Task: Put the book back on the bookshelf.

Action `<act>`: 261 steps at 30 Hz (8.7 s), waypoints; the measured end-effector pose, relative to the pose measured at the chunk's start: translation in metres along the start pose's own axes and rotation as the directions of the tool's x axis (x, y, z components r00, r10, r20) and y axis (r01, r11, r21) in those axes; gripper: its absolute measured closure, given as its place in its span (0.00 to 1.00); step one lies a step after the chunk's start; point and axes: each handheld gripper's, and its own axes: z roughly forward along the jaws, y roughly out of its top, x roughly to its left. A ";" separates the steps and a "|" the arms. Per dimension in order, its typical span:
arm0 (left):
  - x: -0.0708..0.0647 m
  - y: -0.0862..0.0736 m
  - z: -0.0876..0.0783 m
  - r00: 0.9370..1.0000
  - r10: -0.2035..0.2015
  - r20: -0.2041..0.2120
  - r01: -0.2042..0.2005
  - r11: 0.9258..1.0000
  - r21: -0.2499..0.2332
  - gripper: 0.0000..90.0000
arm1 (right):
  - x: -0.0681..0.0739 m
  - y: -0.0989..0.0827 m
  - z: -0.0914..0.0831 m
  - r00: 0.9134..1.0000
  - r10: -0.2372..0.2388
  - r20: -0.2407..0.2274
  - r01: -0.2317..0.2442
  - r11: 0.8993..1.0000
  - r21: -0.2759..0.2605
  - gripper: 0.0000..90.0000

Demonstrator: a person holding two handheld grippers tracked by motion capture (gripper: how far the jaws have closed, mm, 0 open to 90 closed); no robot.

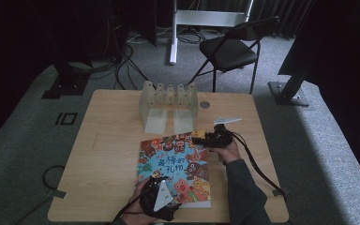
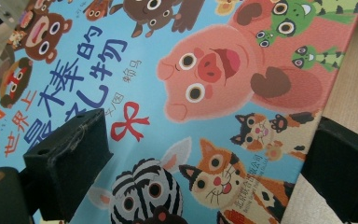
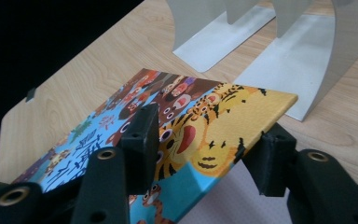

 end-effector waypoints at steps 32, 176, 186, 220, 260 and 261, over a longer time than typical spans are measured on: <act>0.037 -0.002 -0.050 0.986 -0.168 0.002 0.167 0.982 -0.088 0.14 | 0.010 0.017 -0.012 0.997 -0.039 -0.071 0.038 0.999 -0.013 0.68; 0.178 0.021 -0.062 0.937 -0.130 0.325 0.267 0.866 -0.423 0.76 | 0.047 0.024 -0.103 0.942 -0.230 0.243 0.306 0.888 -0.344 0.49; 0.169 0.025 -0.057 0.949 -0.125 0.289 0.241 0.878 -0.413 0.73 | 0.042 0.020 -0.105 0.942 -0.218 0.257 0.299 0.892 -0.340 0.50; 0.156 0.035 -0.041 0.961 -0.123 0.248 0.229 0.856 -0.463 0.77 | 0.028 0.003 -0.107 0.937 -0.198 0.288 0.282 0.914 -0.292 0.49; 0.132 0.044 -0.034 0.988 -0.057 0.144 0.122 0.860 -0.495 0.89 | 0.014 -0.015 -0.108 0.938 -0.149 0.313 0.240 0.930 -0.277 0.49; 0.130 0.044 -0.034 0.989 -0.060 0.134 0.119 0.861 -0.495 0.89 | 0.014 -0.016 -0.108 0.937 -0.147 0.317 0.240 0.931 -0.275 0.49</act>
